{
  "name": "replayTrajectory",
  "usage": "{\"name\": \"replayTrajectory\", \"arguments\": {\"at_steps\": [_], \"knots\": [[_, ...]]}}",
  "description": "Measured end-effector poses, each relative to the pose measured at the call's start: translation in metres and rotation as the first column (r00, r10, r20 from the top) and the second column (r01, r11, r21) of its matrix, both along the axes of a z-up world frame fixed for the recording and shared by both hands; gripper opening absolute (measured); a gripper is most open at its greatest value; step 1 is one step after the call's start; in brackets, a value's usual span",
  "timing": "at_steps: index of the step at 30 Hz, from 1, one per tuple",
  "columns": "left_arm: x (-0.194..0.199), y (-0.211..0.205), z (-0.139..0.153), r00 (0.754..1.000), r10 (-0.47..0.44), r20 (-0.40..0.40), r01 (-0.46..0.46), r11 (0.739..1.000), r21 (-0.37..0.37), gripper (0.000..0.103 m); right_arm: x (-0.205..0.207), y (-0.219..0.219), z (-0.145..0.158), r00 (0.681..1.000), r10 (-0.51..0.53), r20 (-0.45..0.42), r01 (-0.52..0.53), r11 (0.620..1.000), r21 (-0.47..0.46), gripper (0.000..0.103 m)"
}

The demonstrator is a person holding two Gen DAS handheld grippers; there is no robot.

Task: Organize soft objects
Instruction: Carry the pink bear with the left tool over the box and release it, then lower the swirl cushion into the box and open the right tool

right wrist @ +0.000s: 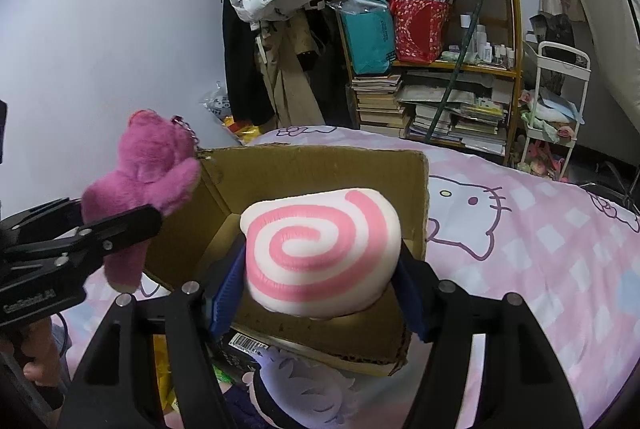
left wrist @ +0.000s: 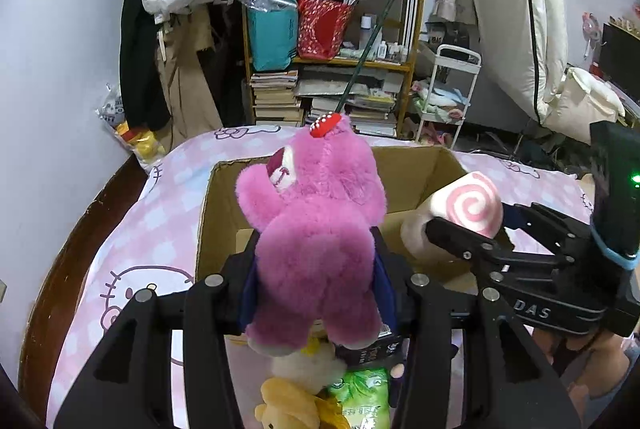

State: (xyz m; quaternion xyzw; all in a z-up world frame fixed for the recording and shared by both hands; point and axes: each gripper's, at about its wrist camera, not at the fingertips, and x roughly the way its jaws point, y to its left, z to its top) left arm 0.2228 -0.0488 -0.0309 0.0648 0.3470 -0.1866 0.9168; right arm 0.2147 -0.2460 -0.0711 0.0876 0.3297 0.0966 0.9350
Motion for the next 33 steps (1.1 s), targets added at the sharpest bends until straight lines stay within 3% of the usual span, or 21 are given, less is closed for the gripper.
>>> {"name": "replayTrajectory", "arguments": {"at_steps": [8, 13, 22, 26, 33], "knots": [[0.004, 0.007, -0.007, 0.999, 0.035, -0.022, -0.035, 0.999, 0.005, 0.057, -0.001, 0.003, 0.0, 1.0, 0.004, -0.003, -0.004, 1.0, -0.021, 0.08], [-0.003, 0.014, -0.002, 0.999, 0.052, -0.009, -0.052, 0.998, 0.021, 0.065, -0.007, 0.003, 0.007, 1.0, -0.007, 0.029, 0.007, 1.0, -0.025, 0.094], [-0.027, 0.034, 0.014, 0.996, 0.089, 0.012, -0.09, 0.996, 0.018, 0.083, -0.026, -0.002, 0.024, 0.998, -0.025, 0.049, 0.025, 1.0, -0.016, 0.096], [-0.04, 0.04, 0.02, 0.994, 0.104, 0.027, -0.104, 0.994, 0.033, 0.086, -0.039, -0.002, 0.03, 0.998, -0.027, 0.052, 0.028, 0.999, -0.017, 0.097], [-0.061, 0.05, 0.021, 0.994, 0.109, -0.014, -0.108, 0.993, 0.046, 0.089, -0.066, 0.004, 0.034, 1.0, -0.017, 0.019, 0.018, 0.999, -0.028, 0.097]]}}
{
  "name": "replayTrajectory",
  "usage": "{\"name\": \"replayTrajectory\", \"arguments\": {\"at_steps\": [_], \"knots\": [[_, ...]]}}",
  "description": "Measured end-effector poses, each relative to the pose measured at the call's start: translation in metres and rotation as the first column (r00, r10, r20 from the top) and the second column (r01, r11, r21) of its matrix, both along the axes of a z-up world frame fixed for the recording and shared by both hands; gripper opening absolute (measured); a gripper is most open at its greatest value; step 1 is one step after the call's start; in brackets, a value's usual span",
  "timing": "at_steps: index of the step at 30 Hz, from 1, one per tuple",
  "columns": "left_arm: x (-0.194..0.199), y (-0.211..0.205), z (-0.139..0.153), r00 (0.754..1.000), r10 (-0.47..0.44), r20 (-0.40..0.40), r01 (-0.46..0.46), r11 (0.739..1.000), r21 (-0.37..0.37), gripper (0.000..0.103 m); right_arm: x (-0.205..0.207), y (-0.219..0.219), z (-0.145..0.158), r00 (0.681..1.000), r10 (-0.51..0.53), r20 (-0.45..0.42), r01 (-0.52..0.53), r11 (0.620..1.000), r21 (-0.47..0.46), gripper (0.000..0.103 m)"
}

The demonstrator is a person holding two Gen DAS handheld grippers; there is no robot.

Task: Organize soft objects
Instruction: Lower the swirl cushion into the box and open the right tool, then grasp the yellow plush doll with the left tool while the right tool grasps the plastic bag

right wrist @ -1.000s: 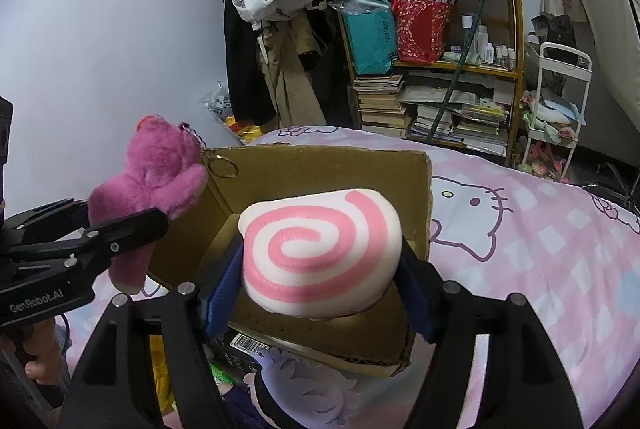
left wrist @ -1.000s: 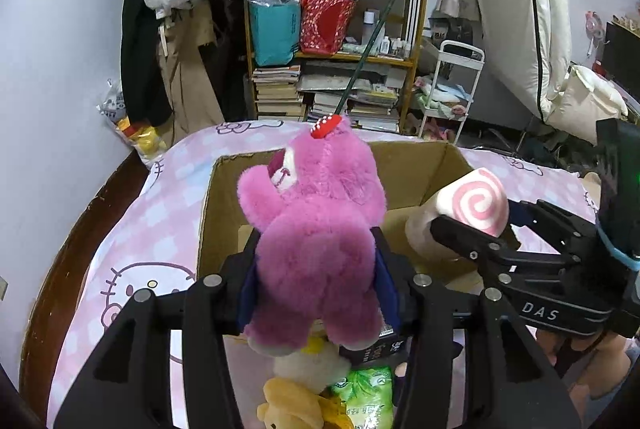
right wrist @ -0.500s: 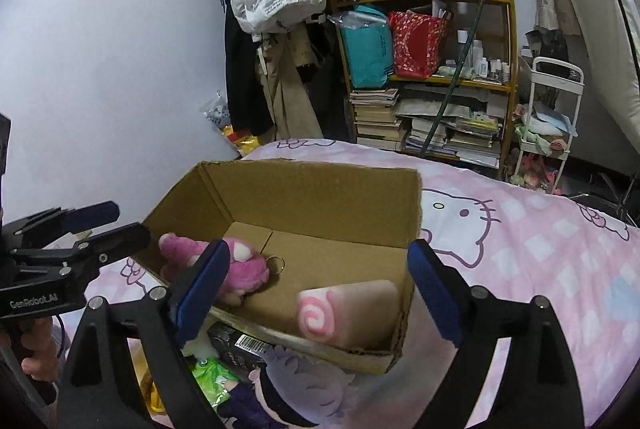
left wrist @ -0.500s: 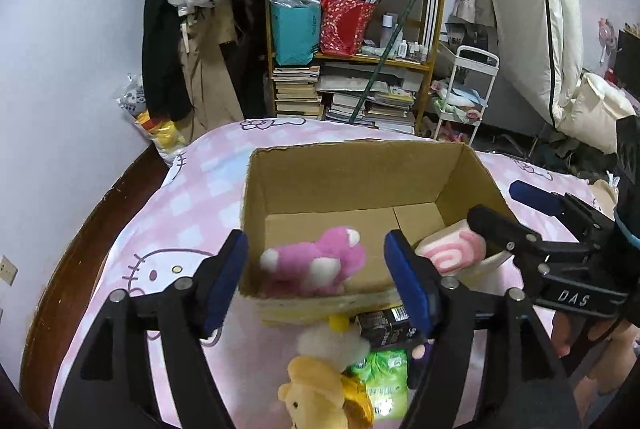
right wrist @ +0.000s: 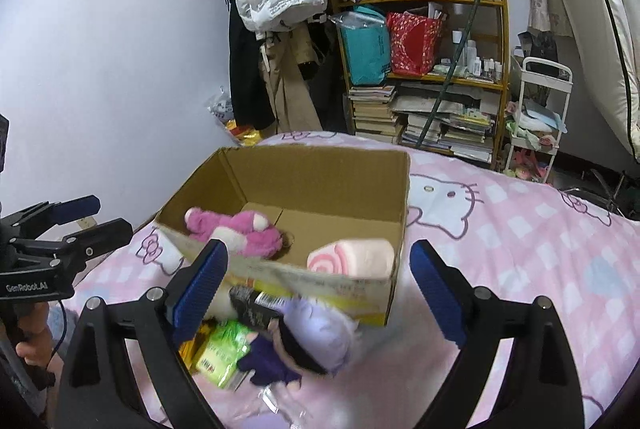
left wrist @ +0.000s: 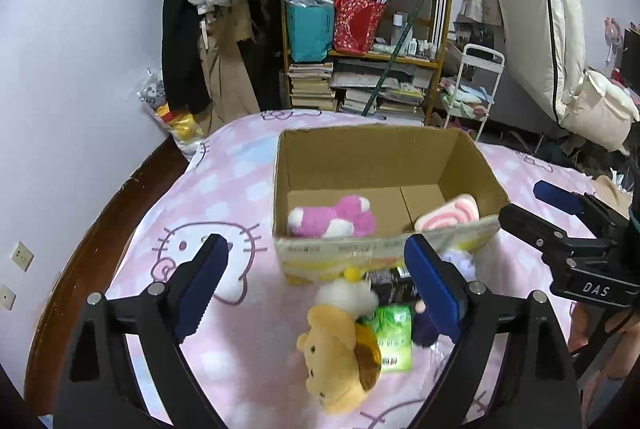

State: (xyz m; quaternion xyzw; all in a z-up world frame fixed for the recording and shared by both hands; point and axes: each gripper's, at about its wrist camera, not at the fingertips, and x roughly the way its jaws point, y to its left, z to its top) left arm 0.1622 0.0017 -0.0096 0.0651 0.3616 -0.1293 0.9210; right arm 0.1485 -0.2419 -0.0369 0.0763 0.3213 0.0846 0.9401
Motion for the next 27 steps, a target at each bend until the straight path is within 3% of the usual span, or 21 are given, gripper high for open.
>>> {"name": "replayTrajectory", "arguments": {"at_steps": [7, 15, 27], "knots": [[-0.019, 0.009, -0.008, 0.998, 0.031, -0.051, -0.03, 0.999, 0.028, 0.089, -0.028, 0.009, 0.005, 1.0, 0.012, -0.024, -0.012, 1.0, -0.013, 0.097], [-0.035, 0.021, -0.013, 0.993, 0.022, -0.115, -0.02, 1.0, 0.024, 0.089, -0.052, 0.02, -0.01, 0.992, 0.052, -0.112, -0.058, 0.997, -0.043, 0.097], [-0.039, 0.015, -0.025, 0.984, 0.009, -0.176, -0.002, 0.999, 0.045, 0.089, -0.059, 0.042, -0.032, 0.975, 0.071, -0.209, -0.08, 0.996, -0.036, 0.097]]}}
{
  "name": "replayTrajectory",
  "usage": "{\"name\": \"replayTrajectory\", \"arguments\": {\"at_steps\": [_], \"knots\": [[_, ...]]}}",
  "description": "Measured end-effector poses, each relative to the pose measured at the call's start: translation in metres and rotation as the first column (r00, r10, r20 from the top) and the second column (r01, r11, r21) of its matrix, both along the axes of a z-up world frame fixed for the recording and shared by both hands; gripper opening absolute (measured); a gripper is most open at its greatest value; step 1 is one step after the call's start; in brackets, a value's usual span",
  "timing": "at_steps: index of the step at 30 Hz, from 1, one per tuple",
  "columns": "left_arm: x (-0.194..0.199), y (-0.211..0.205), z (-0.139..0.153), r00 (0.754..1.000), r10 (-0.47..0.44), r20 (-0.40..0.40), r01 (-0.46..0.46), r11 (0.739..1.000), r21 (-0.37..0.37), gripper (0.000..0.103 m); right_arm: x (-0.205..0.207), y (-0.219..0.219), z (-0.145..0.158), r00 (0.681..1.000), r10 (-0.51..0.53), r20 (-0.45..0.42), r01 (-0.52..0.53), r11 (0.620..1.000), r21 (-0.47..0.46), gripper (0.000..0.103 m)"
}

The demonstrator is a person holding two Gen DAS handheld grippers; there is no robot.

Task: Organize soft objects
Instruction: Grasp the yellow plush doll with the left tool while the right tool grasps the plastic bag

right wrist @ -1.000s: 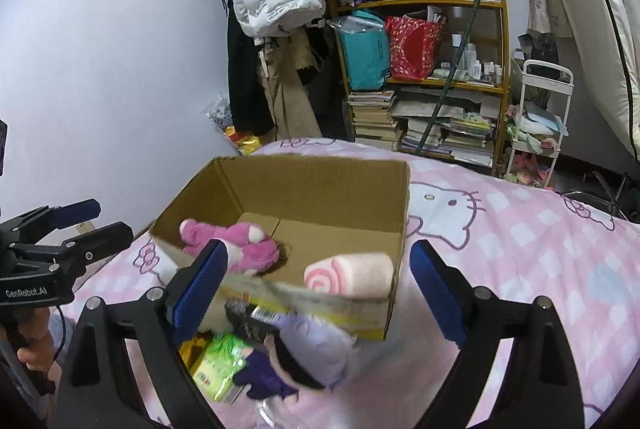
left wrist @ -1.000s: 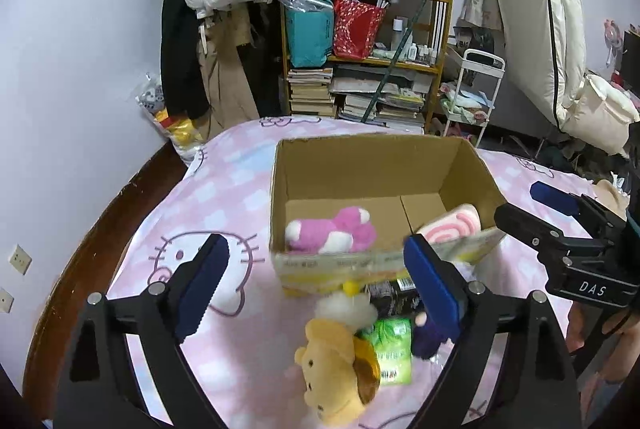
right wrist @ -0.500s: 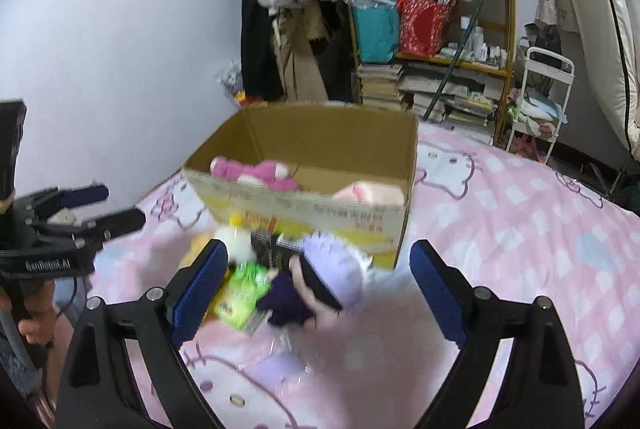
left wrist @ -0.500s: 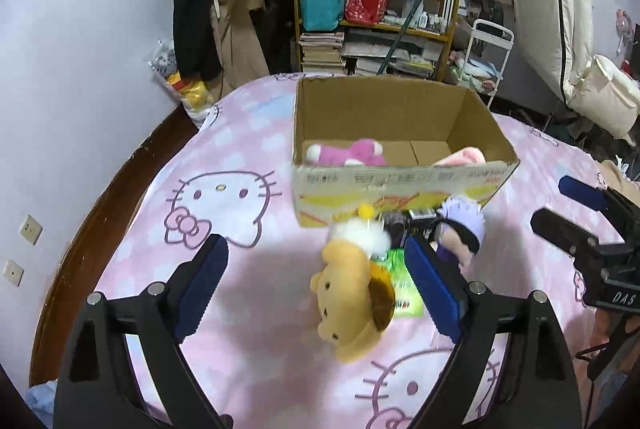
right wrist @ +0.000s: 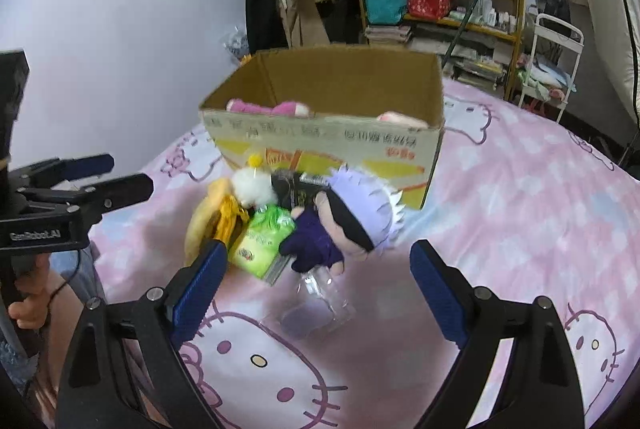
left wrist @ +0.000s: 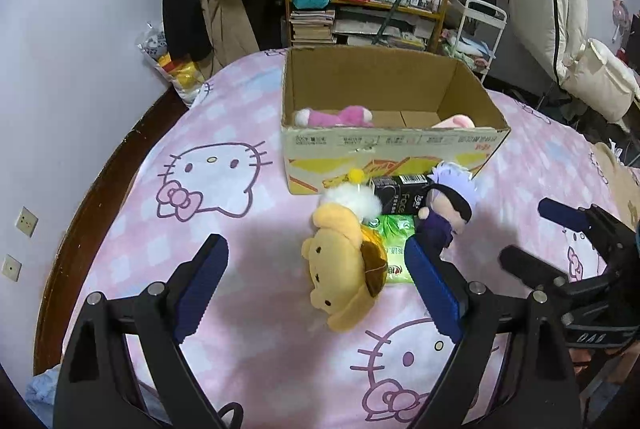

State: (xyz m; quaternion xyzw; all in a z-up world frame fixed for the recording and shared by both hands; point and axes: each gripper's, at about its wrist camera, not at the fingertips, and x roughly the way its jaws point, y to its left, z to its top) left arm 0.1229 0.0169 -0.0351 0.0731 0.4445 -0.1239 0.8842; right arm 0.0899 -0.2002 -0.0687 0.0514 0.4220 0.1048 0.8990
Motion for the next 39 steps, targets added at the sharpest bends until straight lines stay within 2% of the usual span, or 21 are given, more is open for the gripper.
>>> {"name": "replayTrajectory", "arguments": {"at_steps": [6, 13, 17, 20, 23, 25, 28, 31, 32, 33, 35, 37, 39], "knots": [[0.007, -0.01, -0.018, 0.999, -0.016, -0.047, 0.017, 1.0, 0.025, 0.089, 0.011, 0.012, -0.018, 0.998, 0.018, -0.068, -0.02, 1.0, -0.016, 0.097], [0.021, -0.016, -0.036, 0.992, -0.008, -0.126, 0.011, 1.0, 0.023, 0.089, 0.018, 0.018, -0.039, 0.99, 0.028, -0.138, -0.026, 0.999, 0.022, 0.097], [0.027, -0.02, -0.048, 0.985, -0.009, -0.172, 0.014, 0.999, 0.029, 0.089, 0.022, 0.021, -0.054, 0.982, 0.02, -0.187, -0.015, 1.0, 0.027, 0.097], [0.028, -0.023, -0.055, 0.984, 0.007, -0.178, 0.001, 0.999, 0.045, 0.089, 0.025, 0.024, -0.066, 0.974, 0.009, -0.227, -0.006, 1.0, 0.012, 0.097], [0.03, -0.025, -0.064, 0.976, 0.007, -0.216, 0.0, 0.999, 0.033, 0.089, 0.027, 0.02, -0.079, 0.961, -0.013, -0.276, 0.021, 0.999, 0.029, 0.097], [0.032, -0.028, -0.071, 0.973, 0.009, -0.23, 0.005, 0.998, 0.059, 0.089, 0.029, 0.018, -0.086, 0.954, -0.02, -0.3, 0.031, 0.999, 0.032, 0.096], [0.035, -0.031, -0.08, 0.965, 0.007, -0.261, 0.014, 0.997, 0.078, 0.089, 0.033, 0.014, -0.096, 0.941, -0.01, -0.337, 0.03, 0.998, 0.054, 0.091], [0.038, -0.03, -0.088, 0.957, 0.025, -0.289, 0.0, 0.996, 0.086, 0.089, 0.036, 0.016, -0.1, 0.94, -0.007, -0.342, 0.021, 0.999, 0.038, 0.091], [0.04, -0.029, -0.092, 0.953, 0.036, -0.301, -0.008, 0.996, 0.092, 0.088, 0.036, 0.018, -0.101, 0.94, -0.004, -0.34, 0.014, 1.0, 0.025, 0.087], [0.041, -0.028, -0.094, 0.95, 0.043, -0.31, -0.013, 0.995, 0.097, 0.085, 0.036, 0.02, -0.101, 0.942, -0.003, -0.336, 0.007, 1.0, 0.011, 0.082], [0.042, -0.024, -0.101, 0.936, 0.046, -0.349, -0.019, 0.997, 0.081, 0.065, 0.035, 0.024, -0.101, 0.945, 0.007, -0.327, -0.016, 1.0, -0.024, 0.073], [0.042, -0.023, -0.102, 0.929, 0.034, -0.367, -0.019, 0.999, 0.045, 0.055, 0.034, 0.025, -0.101, 0.945, 0.01, -0.326, -0.016, 1.0, -0.014, 0.069], [0.041, -0.023, -0.1, 0.936, 0.031, -0.35, -0.013, 0.999, 0.053, 0.053, 0.034, 0.026, -0.1, 0.945, 0.021, -0.326, -0.025, 1.0, -0.006, 0.059]]}}
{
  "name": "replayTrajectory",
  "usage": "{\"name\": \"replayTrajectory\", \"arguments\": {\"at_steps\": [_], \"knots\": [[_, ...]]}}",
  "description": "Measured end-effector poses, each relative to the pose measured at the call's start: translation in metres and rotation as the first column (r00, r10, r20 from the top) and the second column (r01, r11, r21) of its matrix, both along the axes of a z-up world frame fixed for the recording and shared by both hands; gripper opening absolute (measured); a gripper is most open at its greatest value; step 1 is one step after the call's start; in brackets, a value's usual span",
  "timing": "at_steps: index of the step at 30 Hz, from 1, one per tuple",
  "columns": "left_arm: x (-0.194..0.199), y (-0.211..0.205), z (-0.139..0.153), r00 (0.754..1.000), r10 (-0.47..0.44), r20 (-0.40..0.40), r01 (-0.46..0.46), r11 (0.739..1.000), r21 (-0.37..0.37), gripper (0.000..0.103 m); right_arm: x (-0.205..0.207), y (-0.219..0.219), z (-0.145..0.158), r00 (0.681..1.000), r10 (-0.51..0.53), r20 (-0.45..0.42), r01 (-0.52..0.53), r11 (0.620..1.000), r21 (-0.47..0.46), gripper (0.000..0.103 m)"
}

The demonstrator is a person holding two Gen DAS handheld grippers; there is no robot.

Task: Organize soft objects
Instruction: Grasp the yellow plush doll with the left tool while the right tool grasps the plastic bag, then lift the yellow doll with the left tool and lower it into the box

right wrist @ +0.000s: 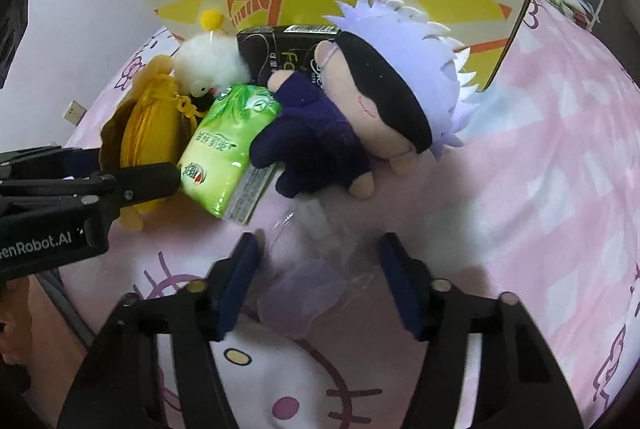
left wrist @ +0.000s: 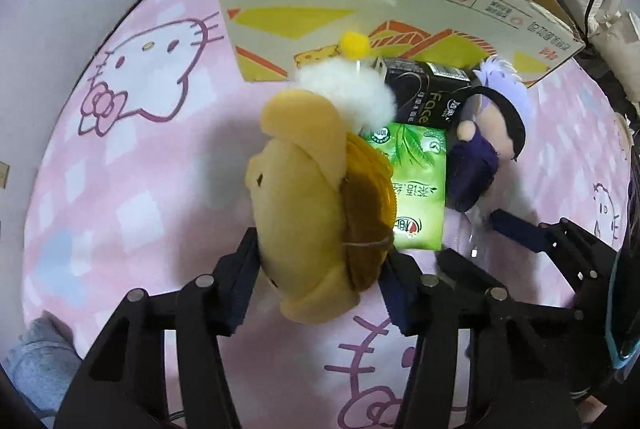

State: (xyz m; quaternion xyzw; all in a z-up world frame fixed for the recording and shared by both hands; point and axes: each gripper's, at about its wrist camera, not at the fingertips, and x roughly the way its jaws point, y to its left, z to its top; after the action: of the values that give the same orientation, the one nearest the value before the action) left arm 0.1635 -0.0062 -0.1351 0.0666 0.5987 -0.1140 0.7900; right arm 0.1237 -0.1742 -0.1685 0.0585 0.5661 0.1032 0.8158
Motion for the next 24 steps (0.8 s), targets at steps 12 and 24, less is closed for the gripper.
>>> {"name": "replayTrajectory", "arguments": {"at_steps": [12, 24], "knots": [[-0.016, 0.001, 0.017, 0.996, 0.001, 0.088, -0.002, 1.0, 0.001, 0.046, -0.004, 0.022, 0.014, 0.997, 0.036, 0.075, -0.035, 0.999, -0.02, 0.024], [-0.035, 0.01, 0.047, 0.978, 0.034, 0.204, -0.022, 0.998, -0.058, 0.045, -0.015, -0.012, 0.044, 0.986, -0.061, 0.155, 0.055, 0.998, 0.041, 0.013]]}}
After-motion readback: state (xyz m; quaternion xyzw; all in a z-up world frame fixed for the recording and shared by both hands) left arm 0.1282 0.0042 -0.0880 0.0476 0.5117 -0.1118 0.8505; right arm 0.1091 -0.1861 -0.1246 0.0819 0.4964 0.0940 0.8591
